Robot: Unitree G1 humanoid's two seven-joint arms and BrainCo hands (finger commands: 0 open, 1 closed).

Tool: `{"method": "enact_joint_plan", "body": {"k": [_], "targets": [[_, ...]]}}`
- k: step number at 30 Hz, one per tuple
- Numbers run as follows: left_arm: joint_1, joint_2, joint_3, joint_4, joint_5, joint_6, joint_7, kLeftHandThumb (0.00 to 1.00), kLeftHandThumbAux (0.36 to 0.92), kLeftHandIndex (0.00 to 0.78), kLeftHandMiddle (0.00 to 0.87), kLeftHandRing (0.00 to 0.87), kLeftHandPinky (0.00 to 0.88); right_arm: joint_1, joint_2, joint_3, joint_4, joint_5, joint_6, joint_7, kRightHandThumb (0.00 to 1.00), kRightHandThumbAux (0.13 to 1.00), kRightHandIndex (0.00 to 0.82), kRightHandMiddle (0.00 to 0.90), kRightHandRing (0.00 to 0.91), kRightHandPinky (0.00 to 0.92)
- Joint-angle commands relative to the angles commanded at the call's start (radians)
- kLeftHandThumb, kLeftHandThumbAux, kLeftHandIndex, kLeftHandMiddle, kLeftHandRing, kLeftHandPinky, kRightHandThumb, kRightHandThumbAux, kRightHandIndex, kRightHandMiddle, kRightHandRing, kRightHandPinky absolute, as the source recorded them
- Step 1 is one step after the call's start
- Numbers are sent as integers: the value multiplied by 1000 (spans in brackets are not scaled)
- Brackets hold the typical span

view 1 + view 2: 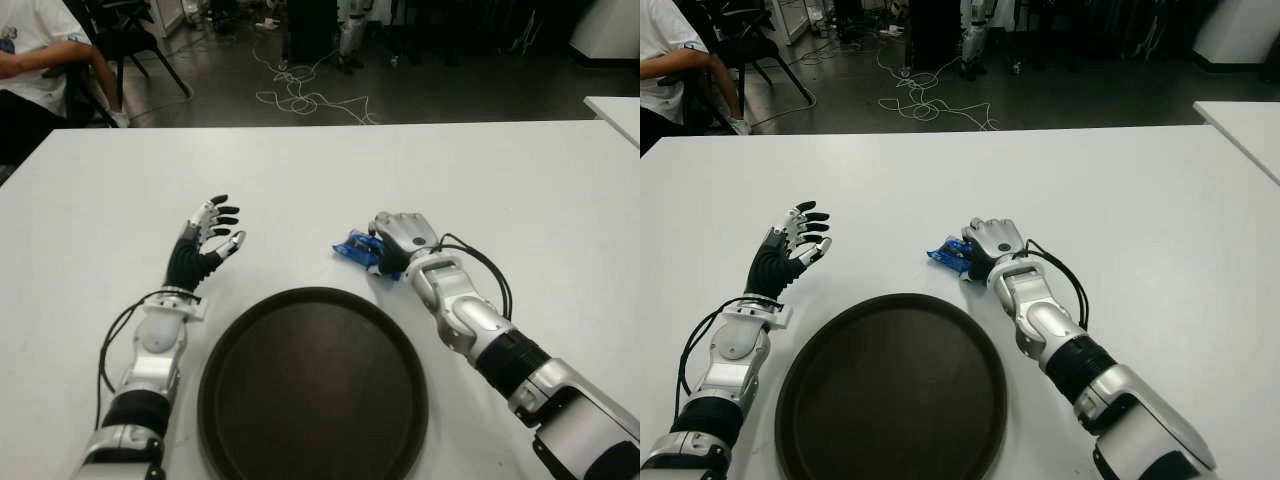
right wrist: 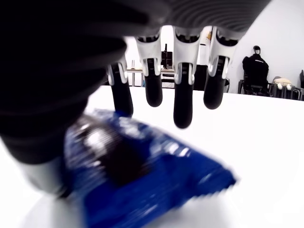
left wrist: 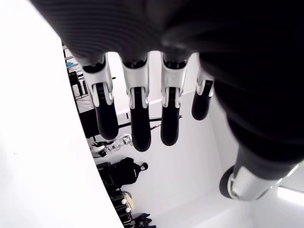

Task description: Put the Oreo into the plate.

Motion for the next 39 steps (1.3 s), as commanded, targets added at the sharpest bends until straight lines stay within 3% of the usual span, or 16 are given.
{"method": "enact_joint_plan", "body": {"k": [9,32,37,39], "targets": [[4,-4,2,-5,-9,3,-6,131,656,152,260,257,251,-5,9,-1,17,-10,7,0,670,743,412,239,261,347],[10,-8,1,-16,-5,8,-1,142,633,164,253,257,261,-1,6,-7,18,-4,3,-16,671,743,412,260,285,366],[13,-6,-1,-22,1,14,2,131,641,157,252,257,266,-4,6,-3,22,-9,9,-10,670,744,410,245,263,328],[15,-6,-2,-27,2,18,2,127,650,154,250,256,268,-8,5,-3,29,-10,8,-11,671,744,411,266,294,361]]}}
